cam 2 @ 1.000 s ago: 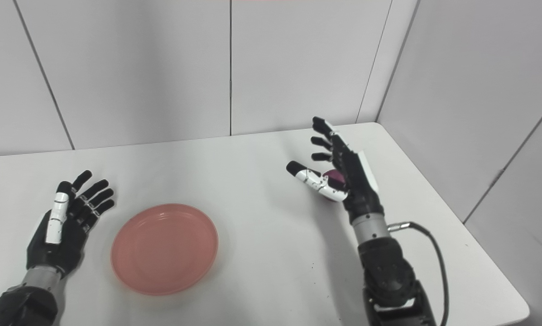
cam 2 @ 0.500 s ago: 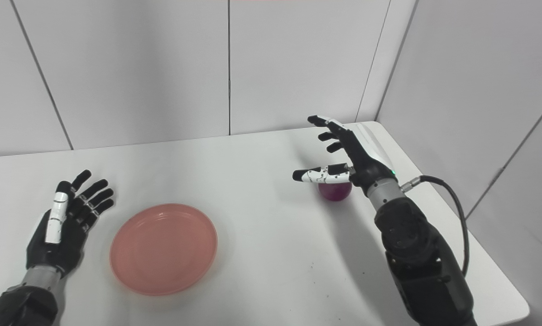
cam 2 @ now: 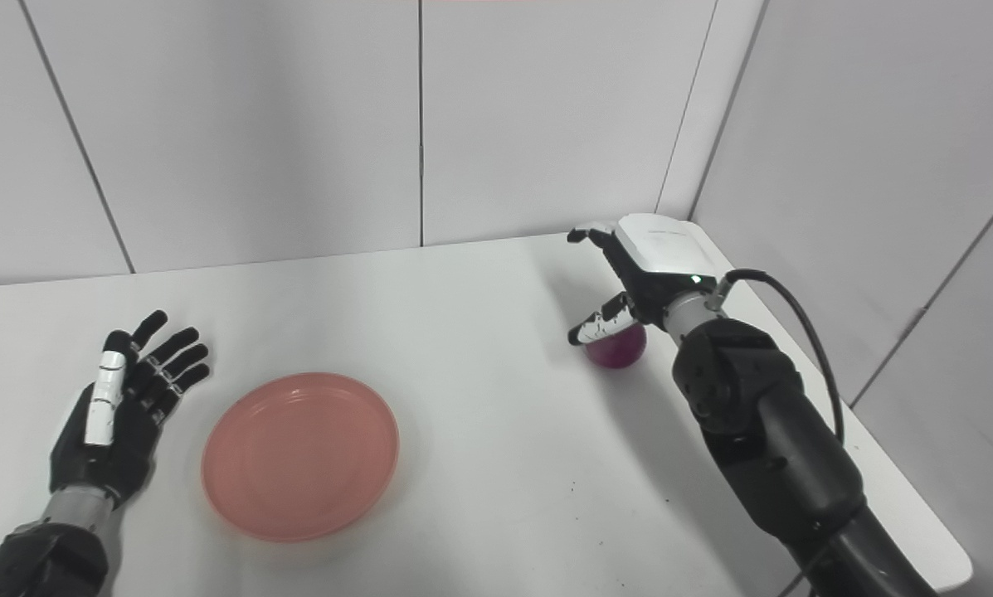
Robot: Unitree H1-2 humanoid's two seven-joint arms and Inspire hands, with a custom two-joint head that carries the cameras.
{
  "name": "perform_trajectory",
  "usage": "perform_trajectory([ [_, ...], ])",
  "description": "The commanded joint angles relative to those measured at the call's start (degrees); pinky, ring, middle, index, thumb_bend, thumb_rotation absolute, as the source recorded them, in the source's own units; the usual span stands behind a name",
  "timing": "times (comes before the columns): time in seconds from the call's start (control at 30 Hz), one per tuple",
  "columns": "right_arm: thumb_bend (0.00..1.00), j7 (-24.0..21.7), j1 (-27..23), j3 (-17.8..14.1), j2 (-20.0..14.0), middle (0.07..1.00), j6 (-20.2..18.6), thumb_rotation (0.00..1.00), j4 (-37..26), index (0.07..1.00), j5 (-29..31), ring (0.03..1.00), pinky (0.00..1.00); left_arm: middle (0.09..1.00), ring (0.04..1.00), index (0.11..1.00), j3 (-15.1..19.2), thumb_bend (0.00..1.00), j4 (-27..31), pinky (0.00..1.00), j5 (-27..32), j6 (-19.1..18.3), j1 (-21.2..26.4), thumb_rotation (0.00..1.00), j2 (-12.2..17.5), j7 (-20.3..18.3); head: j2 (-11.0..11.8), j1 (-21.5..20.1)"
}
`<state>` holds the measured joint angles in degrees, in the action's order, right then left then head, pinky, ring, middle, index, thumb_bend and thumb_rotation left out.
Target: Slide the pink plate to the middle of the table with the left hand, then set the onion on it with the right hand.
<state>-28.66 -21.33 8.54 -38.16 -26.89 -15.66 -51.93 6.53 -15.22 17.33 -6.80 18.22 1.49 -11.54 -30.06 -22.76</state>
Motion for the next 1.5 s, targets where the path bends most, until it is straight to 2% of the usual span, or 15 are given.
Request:
perform_trajectory([
  [0.0,1.00,-1.40,-2.89,-0.52,-1.67,0.863,0.04,0.17,0.02,0.819,-4.17,0.788,0.53,0.788,0.792,0.885,-0.26,0.71,-1.05,0.81,-0.29,-2.15,-1.31,0.77,0.08,0.77,-0.03,0.01],
  [0.3,1.00,-8.83,-4.00,-1.22,-1.64,0.868,0.04,0.15,2.58,0.822,-10.73,0.775,0.53,0.776,0.784,0.886,-0.53,0.71,-1.34,0.81,-0.52,-1.89,-1.07,0.78,0.22,0.61,0.06,0.17],
  [0.43,1.00,-12.99,-4.95,-1.09,-2.15,0.872,0.09,0.16,4.14,0.823,-11.70,0.797,0.54,0.779,0.784,0.885,-0.53,0.71,-1.02,0.81,-0.50,-2.22,-1.00,0.78,0.15,0.93,0.06,0.17],
  [0.6,1.00,-15.28,-5.98,-0.74,-2.60,0.863,0.26,0.19,6.67,0.813,-11.63,0.798,0.54,0.786,0.785,0.886,-0.61,0.71,-0.93,0.82,-0.48,-2.29,-0.96,0.78,0.19,0.98,0.01,0.40],
  [0.83,1.00,-16.33,-6.31,-2.29,-1.86,0.871,0.14,0.18,8.63,0.818,-7.28,0.805,0.57,0.792,0.793,0.891,-0.74,0.71,-0.53,0.83,-0.47,-2.49,-1.06,0.79,0.15,1.18,-0.16,0.59],
  [0.93,1.00,-17.83,-6.58,-3.23,-0.97,0.876,0.00,0.17,9.41,0.824,-6.76,0.798,0.57,0.791,0.794,0.895,-0.88,0.70,-0.17,0.83,-0.51,-2.72,-1.15,0.79,0.15,1.21,-0.16,0.59],
  [1.1,1.00,-17.46,-6.89,-3.66,-0.27,0.876,0.02,0.15,10.74,0.829,-5.38,0.774,0.55,0.794,0.797,0.900,-0.93,0.69,-0.09,0.84,-0.32,-2.79,-1.17,0.80,0.17,1.18,-0.16,0.59],
  [1.47,1.00,-15.28,-6.82,-1.66,-1.01,0.883,0.53,0.20,11.91,0.841,-2.12,0.774,0.56,0.780,0.781,0.886,-0.88,0.70,-0.71,0.82,-0.28,-2.49,-1.24,0.78,0.05,1.21,-0.28,0.98],
])
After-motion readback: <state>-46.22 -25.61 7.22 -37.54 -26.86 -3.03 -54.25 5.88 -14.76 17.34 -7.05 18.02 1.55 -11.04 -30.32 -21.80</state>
